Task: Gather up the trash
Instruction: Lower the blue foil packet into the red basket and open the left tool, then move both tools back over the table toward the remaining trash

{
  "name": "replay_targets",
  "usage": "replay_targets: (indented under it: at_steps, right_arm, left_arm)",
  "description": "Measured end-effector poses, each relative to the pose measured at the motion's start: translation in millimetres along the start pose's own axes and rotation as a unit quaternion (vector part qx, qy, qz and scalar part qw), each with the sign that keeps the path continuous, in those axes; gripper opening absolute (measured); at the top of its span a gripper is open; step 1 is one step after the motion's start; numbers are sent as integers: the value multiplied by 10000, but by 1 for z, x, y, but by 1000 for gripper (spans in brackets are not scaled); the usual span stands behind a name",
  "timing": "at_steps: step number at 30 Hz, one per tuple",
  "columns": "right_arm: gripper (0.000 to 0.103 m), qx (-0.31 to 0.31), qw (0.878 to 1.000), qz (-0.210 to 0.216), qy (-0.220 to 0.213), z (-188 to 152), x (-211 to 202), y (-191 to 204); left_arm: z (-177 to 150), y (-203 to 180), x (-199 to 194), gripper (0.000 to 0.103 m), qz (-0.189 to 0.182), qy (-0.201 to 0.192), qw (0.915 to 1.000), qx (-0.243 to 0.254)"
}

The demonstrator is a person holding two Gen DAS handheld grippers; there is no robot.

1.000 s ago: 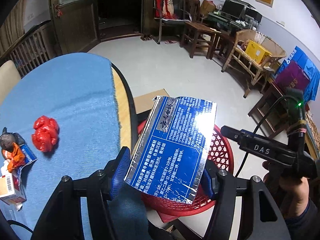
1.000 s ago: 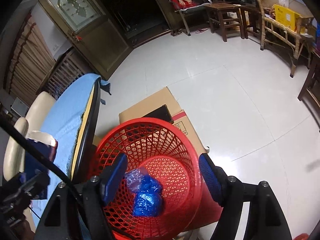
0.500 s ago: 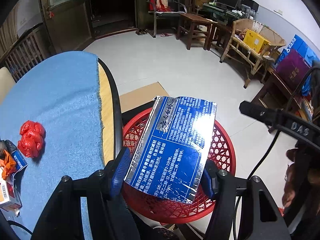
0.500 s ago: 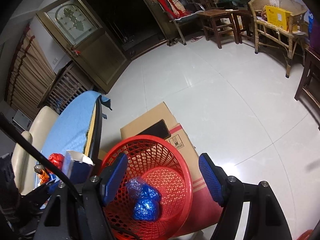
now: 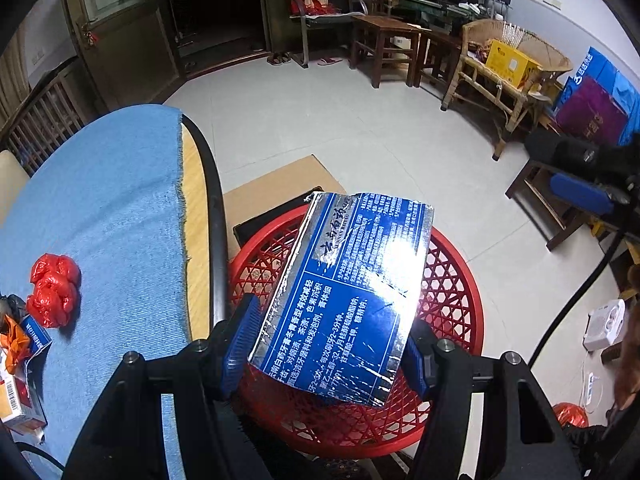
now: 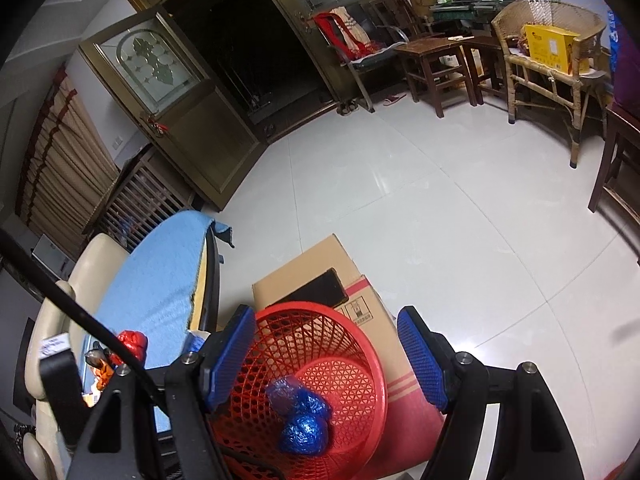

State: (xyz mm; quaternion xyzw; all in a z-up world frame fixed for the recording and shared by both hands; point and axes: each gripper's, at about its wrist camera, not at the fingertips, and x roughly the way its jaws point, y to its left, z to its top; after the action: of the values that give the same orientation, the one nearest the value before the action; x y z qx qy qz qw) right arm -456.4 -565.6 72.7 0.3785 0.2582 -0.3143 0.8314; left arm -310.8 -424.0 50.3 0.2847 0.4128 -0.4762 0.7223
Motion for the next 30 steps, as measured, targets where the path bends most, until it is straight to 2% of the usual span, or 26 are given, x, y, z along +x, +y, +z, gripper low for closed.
replay_targets:
  at_steps: [11, 14, 17, 30]
  right_arm:
    - [77, -45, 9999, 90, -132, 6, -13, 6]
    - [77, -67, 9998, 103, -168, 6, -17, 9]
    - [77, -107, 9996, 124, -209, 7, -22, 13]
    - [77, -294, 9990, 183, -280, 5, -33, 32]
  left_arm:
    - [5, -14, 5, 66, 63, -19, 9999, 149]
    - [6, -14, 7, 67, 89, 49, 9999, 102]
    - [7, -15, 8, 76, 151, 65, 9998, 100]
    - [0, 1, -15, 79, 104, -145, 9998, -56]
